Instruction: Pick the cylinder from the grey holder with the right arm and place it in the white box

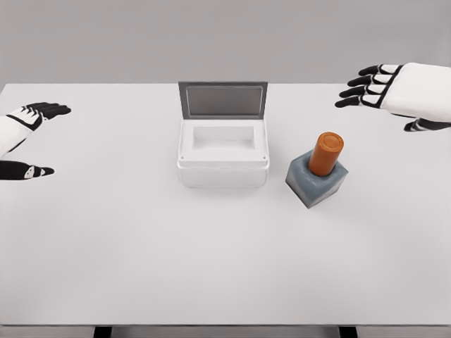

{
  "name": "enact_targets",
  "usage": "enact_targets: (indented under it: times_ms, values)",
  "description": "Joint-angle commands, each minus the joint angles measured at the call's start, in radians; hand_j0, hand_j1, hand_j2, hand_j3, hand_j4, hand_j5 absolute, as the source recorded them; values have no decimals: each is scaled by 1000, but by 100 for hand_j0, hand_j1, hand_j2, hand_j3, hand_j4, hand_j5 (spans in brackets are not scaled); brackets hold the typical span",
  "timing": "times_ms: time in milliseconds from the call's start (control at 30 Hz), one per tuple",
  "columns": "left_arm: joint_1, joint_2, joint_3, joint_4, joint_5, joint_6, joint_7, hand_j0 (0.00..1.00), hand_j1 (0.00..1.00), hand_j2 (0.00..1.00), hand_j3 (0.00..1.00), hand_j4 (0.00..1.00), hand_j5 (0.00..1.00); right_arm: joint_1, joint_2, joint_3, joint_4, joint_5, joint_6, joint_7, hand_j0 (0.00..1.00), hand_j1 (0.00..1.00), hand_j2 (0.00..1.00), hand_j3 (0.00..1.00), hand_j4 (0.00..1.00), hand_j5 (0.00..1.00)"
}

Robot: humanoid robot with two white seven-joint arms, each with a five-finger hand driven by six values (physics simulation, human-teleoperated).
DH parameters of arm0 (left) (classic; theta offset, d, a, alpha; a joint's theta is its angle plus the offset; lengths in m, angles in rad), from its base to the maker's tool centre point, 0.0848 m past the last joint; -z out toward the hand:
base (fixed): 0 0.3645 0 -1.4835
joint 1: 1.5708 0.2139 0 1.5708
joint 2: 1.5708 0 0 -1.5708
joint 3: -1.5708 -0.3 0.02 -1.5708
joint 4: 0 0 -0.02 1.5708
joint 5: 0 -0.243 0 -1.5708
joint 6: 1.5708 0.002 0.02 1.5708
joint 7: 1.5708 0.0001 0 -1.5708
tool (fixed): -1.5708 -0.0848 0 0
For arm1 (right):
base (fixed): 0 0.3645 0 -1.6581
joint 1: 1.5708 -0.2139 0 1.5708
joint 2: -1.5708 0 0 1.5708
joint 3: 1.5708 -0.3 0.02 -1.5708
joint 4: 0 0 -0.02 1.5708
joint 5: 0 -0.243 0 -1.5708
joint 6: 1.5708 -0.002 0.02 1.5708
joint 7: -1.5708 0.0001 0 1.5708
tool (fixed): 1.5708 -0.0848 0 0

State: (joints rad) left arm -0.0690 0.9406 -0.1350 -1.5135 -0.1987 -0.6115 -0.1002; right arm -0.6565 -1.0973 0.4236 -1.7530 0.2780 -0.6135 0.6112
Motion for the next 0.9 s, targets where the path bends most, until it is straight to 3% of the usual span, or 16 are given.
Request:
enact_targets:
  times_ms: [0,100,167,233,300,433,533,767,867]
  values:
    - [0,0,2,4,5,1,0,100,100,100,100,100,100,0,5,0,0,-2,3,0,100,100,100,100,100,100]
    - [0,0,2,9,5,1,0,100,100,100,100,100,100,-18,-4,-17,0,-3,3,0,100,100,100,100,100,100]
    - [0,0,2,7,5,1,0,100,100,100,100,100,100,-40,-62,-45,0,-13,3,0,100,100,100,100,100,100]
    - [0,0,2,7,5,1,0,100,100,100,100,100,100,-46,-70,41,0,-51,3,0,100,100,100,100,100,100]
    - [0,-2,2,7,5,1,0,100,100,100,100,100,100,-55,-32,58,0,-97,11,0,100,100,100,100,100,100]
    - [0,-3,2,6,5,1,0,100,100,100,100,100,100,-83,-49,122,6,-91,3,0,100,100,100,100,100,100]
    - [0,-3,2,6,5,1,0,100,100,100,100,100,100,-84,-7,167,23,-82,3,0,100,100,100,100,100,100]
    - [0,-5,2,3,5,1,0,100,100,100,100,100,100,-147,145,290,158,50,3,0,100,100,100,100,100,100]
    - [0,-5,2,3,5,1,0,100,100,100,100,100,100,-153,145,317,164,52,3,0,100,100,100,100,100,100]
